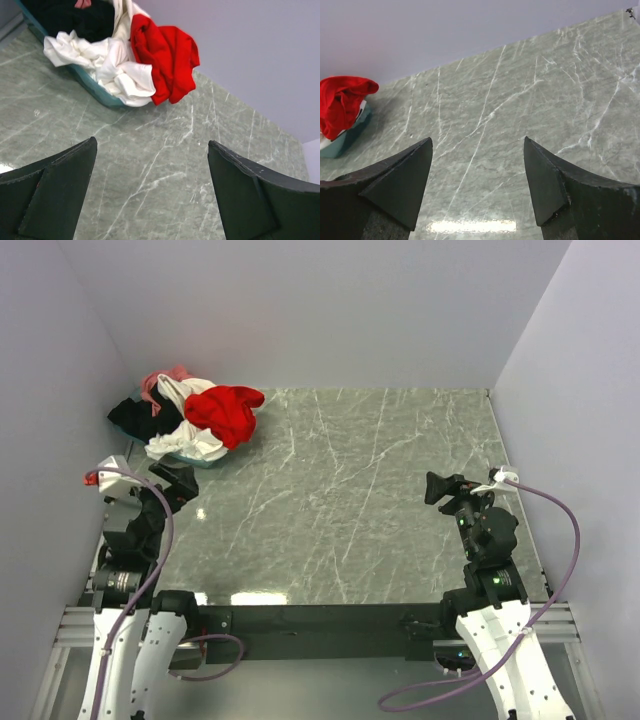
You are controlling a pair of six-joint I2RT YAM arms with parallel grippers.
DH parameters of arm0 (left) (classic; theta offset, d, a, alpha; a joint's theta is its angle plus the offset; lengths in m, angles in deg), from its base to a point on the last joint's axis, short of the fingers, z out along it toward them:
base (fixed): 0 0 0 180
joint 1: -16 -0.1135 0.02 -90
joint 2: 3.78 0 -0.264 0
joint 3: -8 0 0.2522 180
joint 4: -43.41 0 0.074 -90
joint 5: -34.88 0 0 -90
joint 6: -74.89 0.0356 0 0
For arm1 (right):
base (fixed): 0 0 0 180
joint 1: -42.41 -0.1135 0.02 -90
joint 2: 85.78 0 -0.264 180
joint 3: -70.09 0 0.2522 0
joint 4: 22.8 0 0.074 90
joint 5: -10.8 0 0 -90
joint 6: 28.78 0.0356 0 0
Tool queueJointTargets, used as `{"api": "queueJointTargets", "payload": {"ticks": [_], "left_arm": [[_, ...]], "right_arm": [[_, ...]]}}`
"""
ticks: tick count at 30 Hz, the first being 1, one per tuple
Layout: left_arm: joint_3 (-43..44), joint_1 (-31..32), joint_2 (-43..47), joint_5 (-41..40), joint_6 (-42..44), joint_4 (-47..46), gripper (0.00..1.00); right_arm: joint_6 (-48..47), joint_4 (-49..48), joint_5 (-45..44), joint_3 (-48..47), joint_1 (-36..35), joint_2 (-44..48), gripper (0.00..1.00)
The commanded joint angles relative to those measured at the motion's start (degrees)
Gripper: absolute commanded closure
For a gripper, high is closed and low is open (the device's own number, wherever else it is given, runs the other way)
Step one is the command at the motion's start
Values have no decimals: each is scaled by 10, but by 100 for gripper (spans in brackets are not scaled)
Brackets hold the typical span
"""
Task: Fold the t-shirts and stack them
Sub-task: Grab the tshirt from the pile
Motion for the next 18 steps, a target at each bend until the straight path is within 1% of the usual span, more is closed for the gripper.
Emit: {"api": "queueJointTargets", "payload": {"ticks": [1, 6, 9, 12, 13, 17, 18], "left_arm": [[19, 1, 27, -7, 15, -13, 1], [3, 1, 42, 14, 24, -38, 1], [7, 1, 25, 21, 24, -52, 1], [27, 1, -20, 41, 23, -66, 4], [48, 2, -46, 47, 25, -69, 5], [105, 11, -122, 48, 44, -85, 3], [128, 22, -139, 43, 51, -86, 3]], "right_arm": [[-1, -12, -8, -14, 2, -1, 20], [0, -13, -9, -14, 2, -2, 20], [-1, -11, -8, -14, 2, 1, 19], [0, -13, -6, -12, 2, 4, 19], [0, -13, -6, -12, 2, 3, 19], [1, -14, -7, -12, 2, 1, 19], [2, -13, -8, -13, 2, -2, 19]]}}
